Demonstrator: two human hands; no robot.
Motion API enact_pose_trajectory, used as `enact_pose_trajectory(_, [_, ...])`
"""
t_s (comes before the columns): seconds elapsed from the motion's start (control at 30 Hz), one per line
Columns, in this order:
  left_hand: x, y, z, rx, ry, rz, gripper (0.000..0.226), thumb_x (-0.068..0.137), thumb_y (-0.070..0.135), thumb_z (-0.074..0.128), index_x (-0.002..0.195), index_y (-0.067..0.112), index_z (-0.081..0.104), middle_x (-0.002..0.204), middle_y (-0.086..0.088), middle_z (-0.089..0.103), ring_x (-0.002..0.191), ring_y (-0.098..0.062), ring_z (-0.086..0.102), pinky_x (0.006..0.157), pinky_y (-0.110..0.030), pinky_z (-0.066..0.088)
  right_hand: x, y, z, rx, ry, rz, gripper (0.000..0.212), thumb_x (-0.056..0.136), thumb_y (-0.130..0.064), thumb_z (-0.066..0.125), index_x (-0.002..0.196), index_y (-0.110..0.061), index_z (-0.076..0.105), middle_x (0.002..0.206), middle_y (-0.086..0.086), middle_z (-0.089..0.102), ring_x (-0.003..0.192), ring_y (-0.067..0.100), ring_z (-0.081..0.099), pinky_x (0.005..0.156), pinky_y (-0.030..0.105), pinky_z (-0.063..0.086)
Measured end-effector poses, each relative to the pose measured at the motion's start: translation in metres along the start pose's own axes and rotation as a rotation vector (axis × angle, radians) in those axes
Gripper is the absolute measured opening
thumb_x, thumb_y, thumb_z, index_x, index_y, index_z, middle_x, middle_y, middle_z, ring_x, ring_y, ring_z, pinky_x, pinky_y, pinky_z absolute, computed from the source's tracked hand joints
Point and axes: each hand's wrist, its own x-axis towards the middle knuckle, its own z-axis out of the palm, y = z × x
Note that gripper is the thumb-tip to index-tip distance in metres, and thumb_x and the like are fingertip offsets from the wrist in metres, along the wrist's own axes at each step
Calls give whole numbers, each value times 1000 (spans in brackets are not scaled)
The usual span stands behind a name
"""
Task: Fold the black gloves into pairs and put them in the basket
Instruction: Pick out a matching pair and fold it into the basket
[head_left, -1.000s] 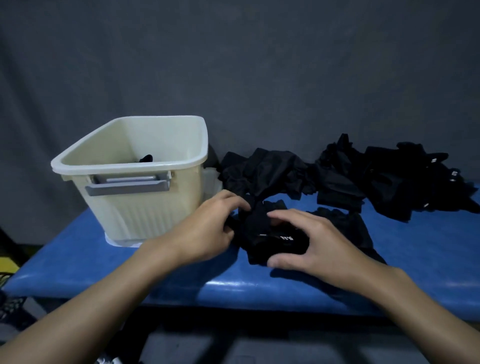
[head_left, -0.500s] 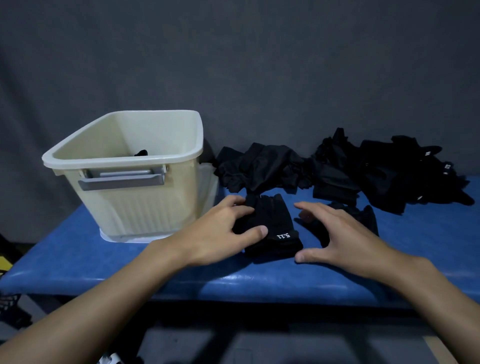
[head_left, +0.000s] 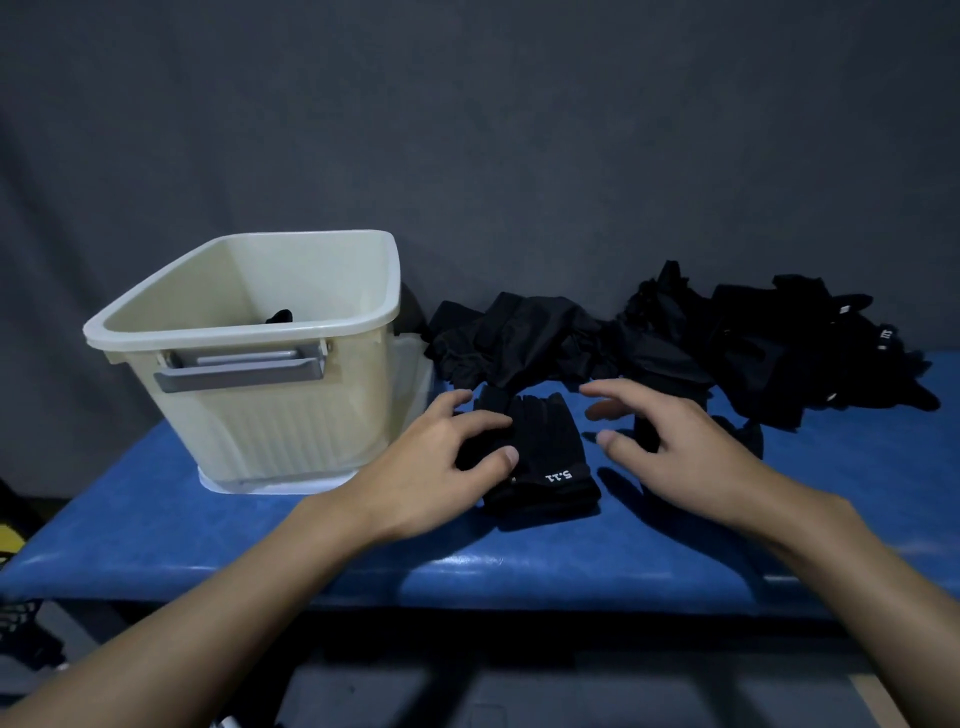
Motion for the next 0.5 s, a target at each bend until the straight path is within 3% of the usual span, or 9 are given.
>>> enact_pose_trajectory(0.07, [1, 1, 1, 3, 14, -10, 49, 96, 52, 50, 142, 34, 51, 152, 2, 37, 143, -11, 34, 107, -16, 25, 4, -5, 6, 0, 14, 0, 32, 91, -48, 55, 121, -59, 50, 113, -26, 60, 100, 2, 57, 97, 30, 43])
enact_pose_trajectory(0.13, [2, 1, 2, 9, 8, -17, 50, 97, 50, 49, 143, 30, 51, 141, 4, 47, 130, -11, 47, 101, -15, 31, 7, -9, 12, -30, 10, -11, 31, 92, -50, 53, 123, -52, 55, 101, -34, 56, 112, 0, 50, 110, 38, 34])
enact_pose_trajectory(0.23, [1, 2, 2, 16, -6, -16, 54, 97, 48, 49, 145, 22, 49, 137, 8, 48, 125, -8, 49, 99, -15, 32, 10, -11, 17, -98, -5, -15, 30, 95, -50, 49, 121, -44, 61, 94, -39, 49, 104, -5, 42, 108, 30, 26])
enact_pose_trajectory(0.3, [0, 2, 1, 15, -3, -12, 56, 98, 48, 48, 146, 19, 48, 141, 8, 45, 129, -7, 45, 103, -17, 31, 12, -10, 19, -140, -10, -32, 28, 95, -51, 46, 115, -44, 64, 96, -38, 55, 101, -5, 43, 105, 28, 23])
enact_pose_trajectory(0.4, [-1, 3, -1, 1, 10, -9, 57, 99, 47, 48, 147, 17, 46, 144, 10, 43, 132, -7, 43, 108, -20, 32, 14, -8, 24, -117, -3, -38, 26, 95, -49, 46, 106, -42, 69, 100, -30, 64, 105, -2, 48, 108, 34, 22])
enact_pose_trajectory(0.5, [-2, 5, -2, -1, 40, 0, 55, 99, 44, 49, 146, 16, 47, 144, 10, 43, 132, -5, 42, 103, -11, 26, 15, -6, 26, -44, 13, -48, 27, 93, -50, 47, 99, -40, 71, 102, -29, 66, 110, 0, 51, 111, 44, 26])
